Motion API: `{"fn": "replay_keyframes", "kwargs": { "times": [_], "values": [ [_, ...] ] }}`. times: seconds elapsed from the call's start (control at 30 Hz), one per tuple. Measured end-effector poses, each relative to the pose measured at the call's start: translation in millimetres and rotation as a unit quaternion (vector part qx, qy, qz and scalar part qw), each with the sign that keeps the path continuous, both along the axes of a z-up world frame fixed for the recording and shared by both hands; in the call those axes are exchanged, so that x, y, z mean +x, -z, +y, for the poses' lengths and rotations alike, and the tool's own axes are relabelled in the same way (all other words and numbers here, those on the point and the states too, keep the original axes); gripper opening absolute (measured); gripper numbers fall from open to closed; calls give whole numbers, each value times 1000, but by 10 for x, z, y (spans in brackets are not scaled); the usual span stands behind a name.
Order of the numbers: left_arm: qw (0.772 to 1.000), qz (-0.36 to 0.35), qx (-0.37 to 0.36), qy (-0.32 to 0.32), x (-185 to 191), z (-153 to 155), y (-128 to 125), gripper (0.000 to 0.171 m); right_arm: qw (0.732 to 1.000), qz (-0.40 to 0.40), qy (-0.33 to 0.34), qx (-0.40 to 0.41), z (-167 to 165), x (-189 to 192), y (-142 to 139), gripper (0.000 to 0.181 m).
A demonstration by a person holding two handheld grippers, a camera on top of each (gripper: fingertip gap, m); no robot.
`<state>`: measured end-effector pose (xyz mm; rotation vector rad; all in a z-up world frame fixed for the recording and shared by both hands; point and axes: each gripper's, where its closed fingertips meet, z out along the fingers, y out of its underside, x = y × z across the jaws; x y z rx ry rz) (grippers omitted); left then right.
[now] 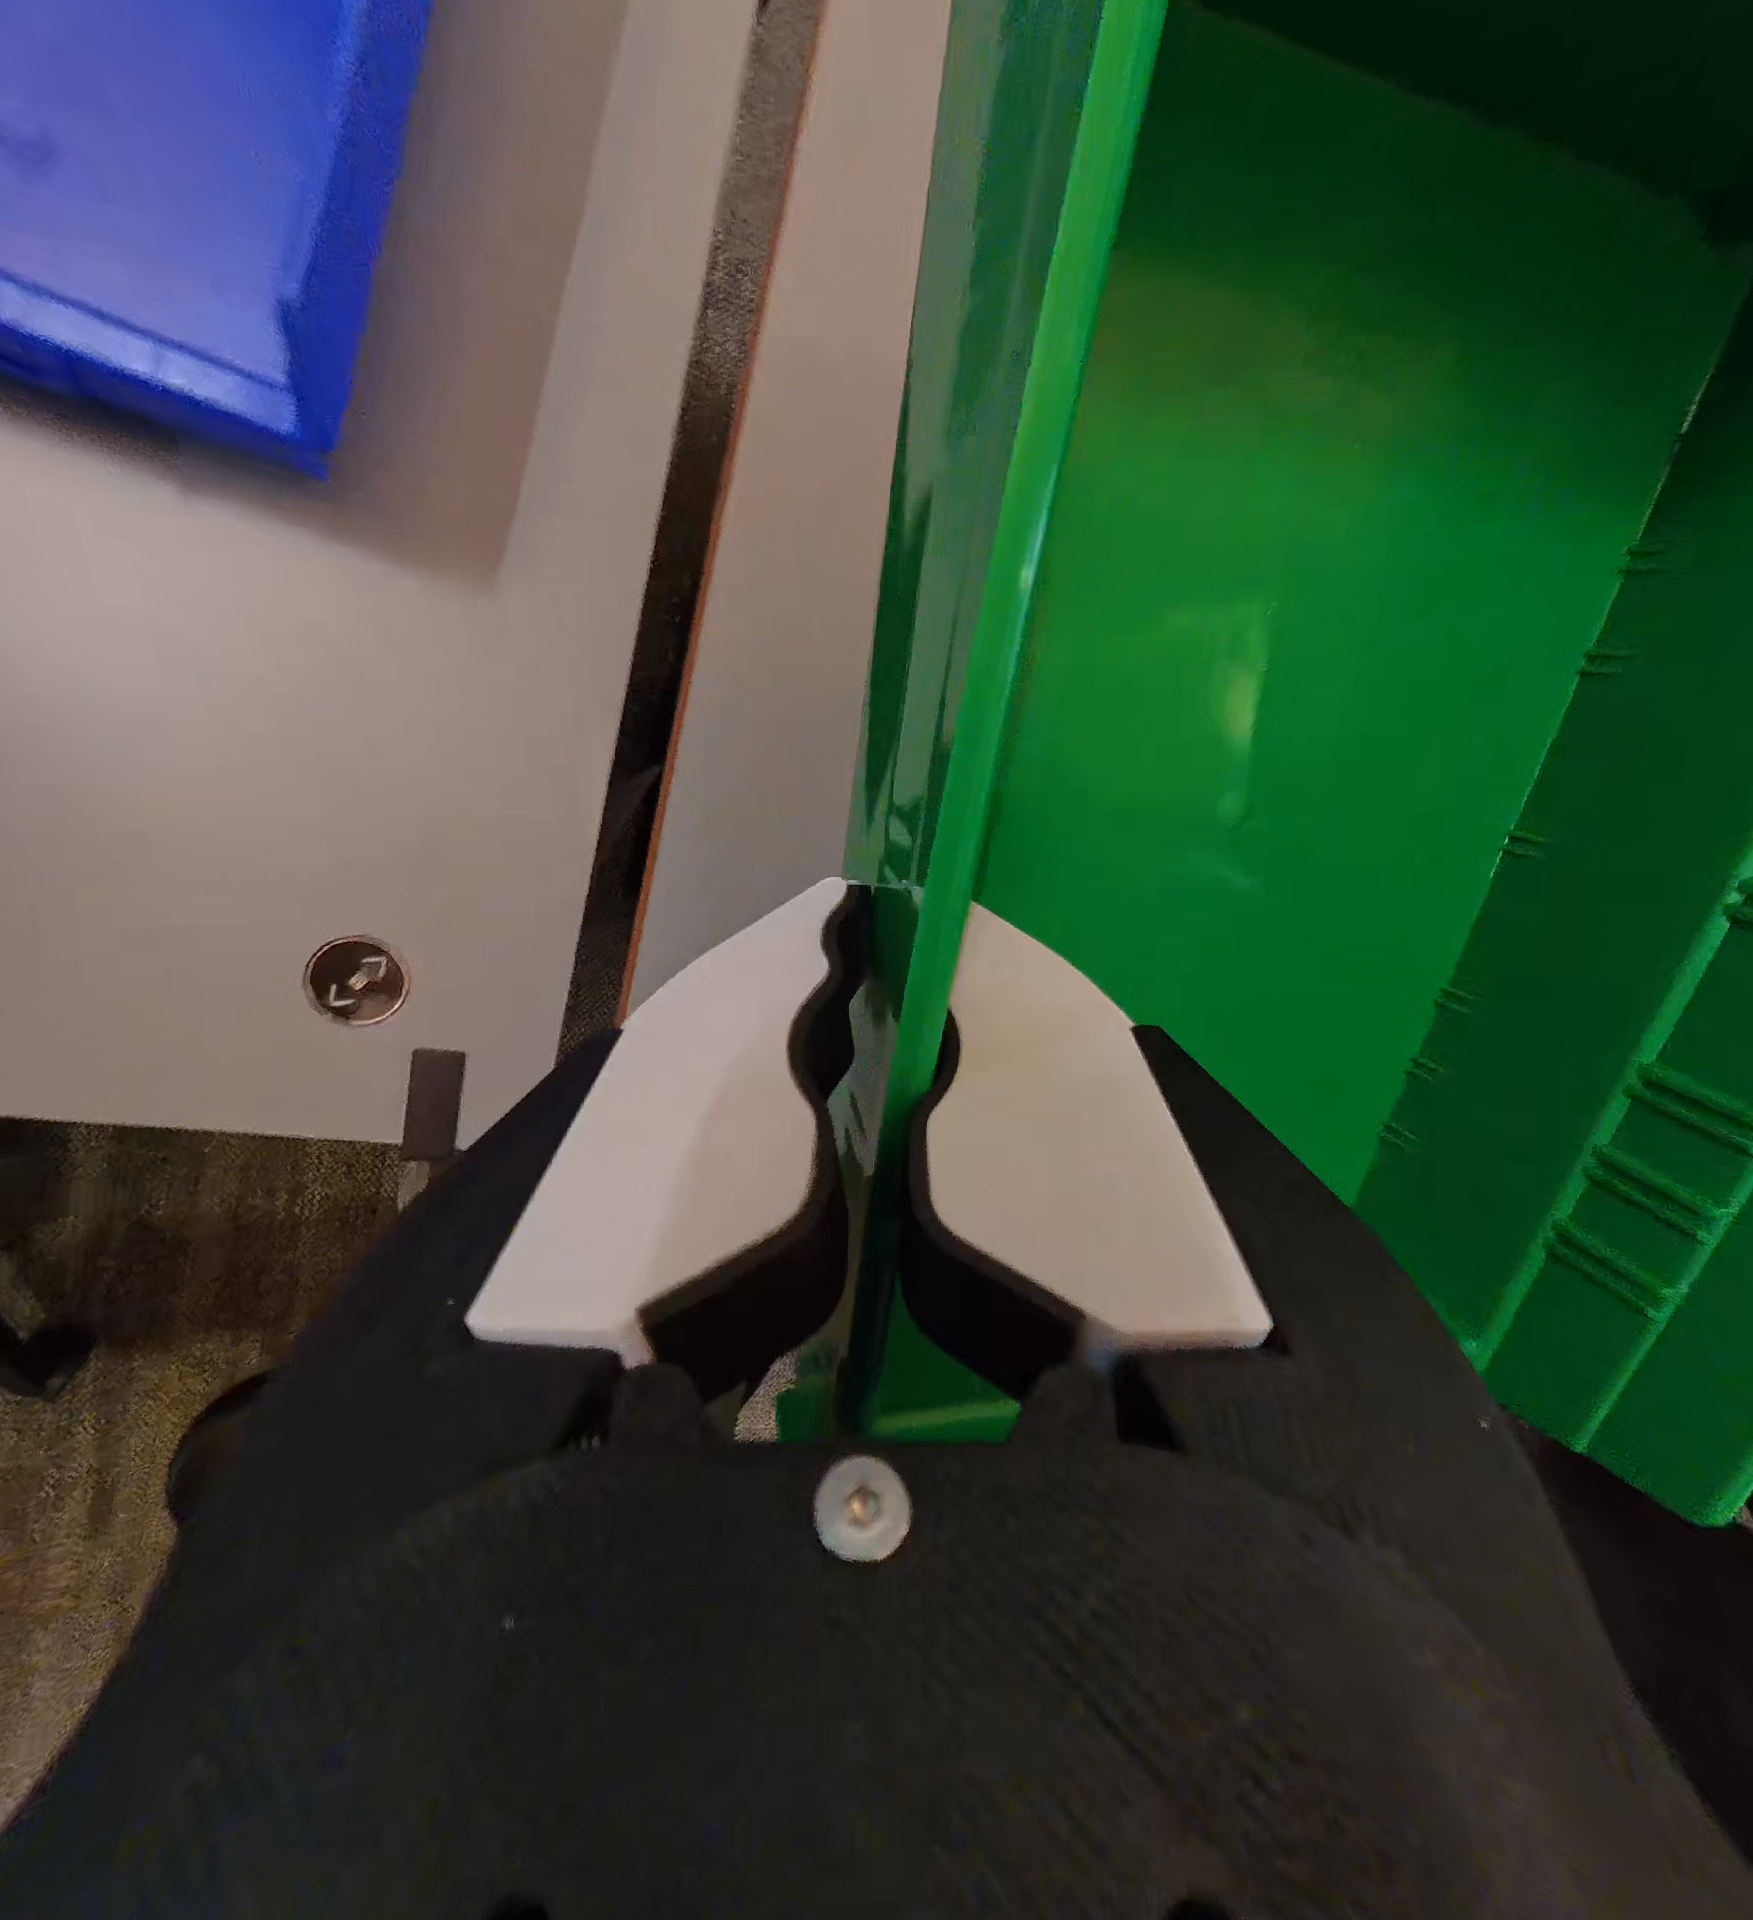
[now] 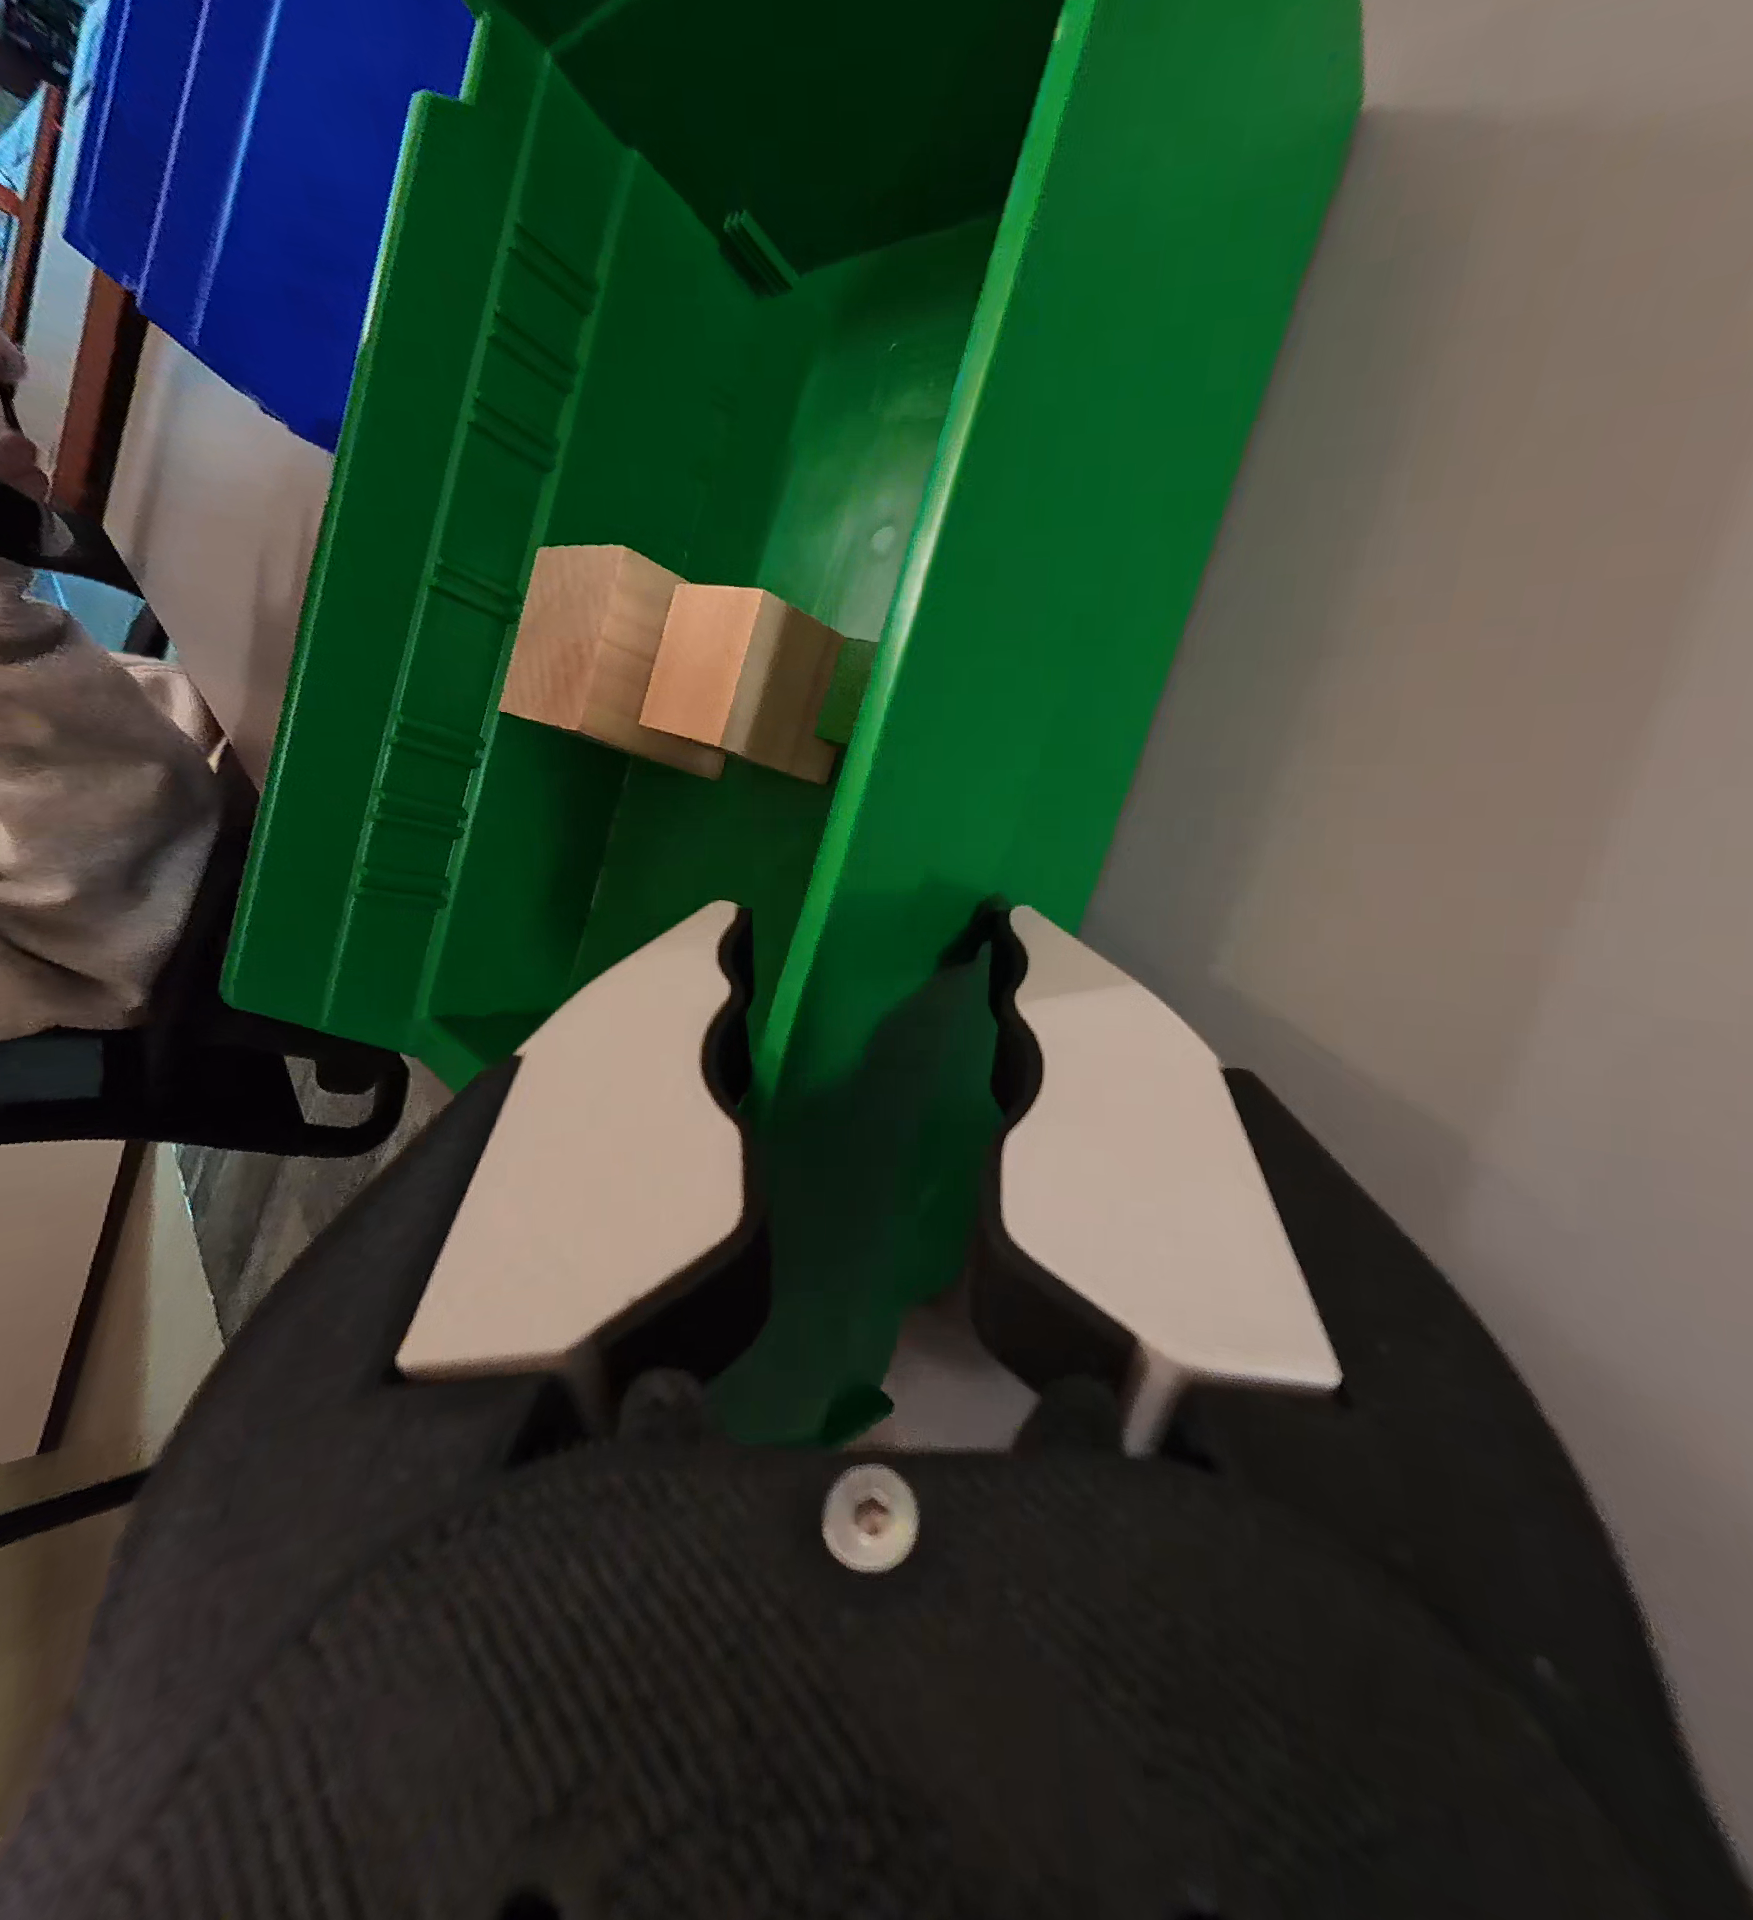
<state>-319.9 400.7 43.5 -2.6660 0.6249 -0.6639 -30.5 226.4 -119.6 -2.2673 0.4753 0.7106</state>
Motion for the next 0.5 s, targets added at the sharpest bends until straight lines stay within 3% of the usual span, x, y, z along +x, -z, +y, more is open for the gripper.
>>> {"fn": "replay_keyframes", "kwargs": {
  "times": [0.2, 0.27, 0.4, 0.5],
  "values": [
    [996, 27, -1, 82, 548, -232, -24, 8, 999, 22, -38, 22, 106, -339, -60, 58],
    [994, 31, 5, 107, 757, -309, -40, 8, 996, 31, -50, 60, 51, -286, -180, 73],
    [986, 31, 7, 163, 1235, -514, -47, 8, 991, 19, -15, 128, -251, 264, -454, 73],
    [978, 45, 8, 206, 1680, -735, 5, 7, 986, 68, 6, 151, -778, 728, -652, 73]
  ]
}}
